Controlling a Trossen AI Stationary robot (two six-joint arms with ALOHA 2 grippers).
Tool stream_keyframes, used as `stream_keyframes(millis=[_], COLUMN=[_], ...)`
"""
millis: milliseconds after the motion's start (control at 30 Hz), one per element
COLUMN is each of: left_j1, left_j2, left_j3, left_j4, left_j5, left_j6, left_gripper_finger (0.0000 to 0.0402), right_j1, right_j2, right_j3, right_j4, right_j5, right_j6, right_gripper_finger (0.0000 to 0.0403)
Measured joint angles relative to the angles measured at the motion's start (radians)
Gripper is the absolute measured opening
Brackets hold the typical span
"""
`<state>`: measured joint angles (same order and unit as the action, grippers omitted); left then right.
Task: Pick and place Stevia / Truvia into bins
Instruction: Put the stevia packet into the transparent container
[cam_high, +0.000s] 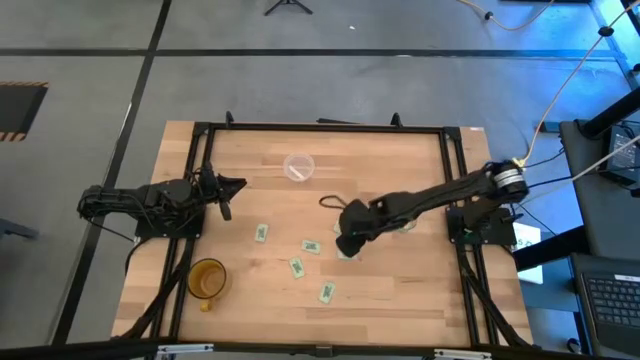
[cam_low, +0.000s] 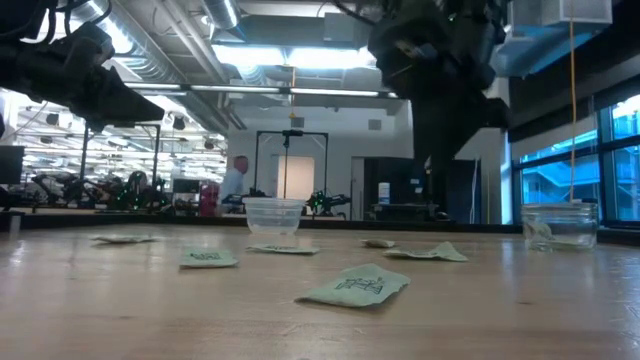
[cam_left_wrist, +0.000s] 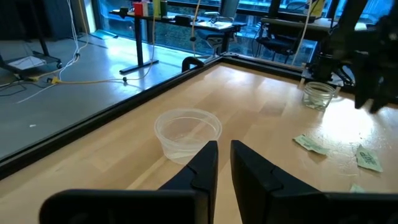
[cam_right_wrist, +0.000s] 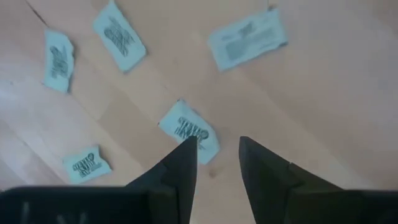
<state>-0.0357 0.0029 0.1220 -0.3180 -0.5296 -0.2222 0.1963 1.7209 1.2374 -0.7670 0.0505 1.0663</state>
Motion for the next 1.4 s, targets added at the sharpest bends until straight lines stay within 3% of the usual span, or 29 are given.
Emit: stream_keyframes(millis=[367,1067,1400], left_j1=[0.000,0.000,0.000], left_j2=[0.000,0.000,0.000], left_j3=[0.000,0.000,0.000], left_j4=[0.000,-0.008,-0.031], left_j5=[0.077,0.079,0.079], left_j6=[0.000,0.000,-0.003], left_gripper_finger=[0.0040,0.0036,0.0036], right_j1=[0.051,0.050,0.050], right_j2=[0.109,0.181,0.223], right_j3=[0.002,0.000,0.001], right_j4=[0.005,0.050,0.057], right_j5=[0.000,-0.003,-0.052], right_j6=[0.056,0.051,0.024], right_gripper_finger=[0.0123,0.0123,0.0123])
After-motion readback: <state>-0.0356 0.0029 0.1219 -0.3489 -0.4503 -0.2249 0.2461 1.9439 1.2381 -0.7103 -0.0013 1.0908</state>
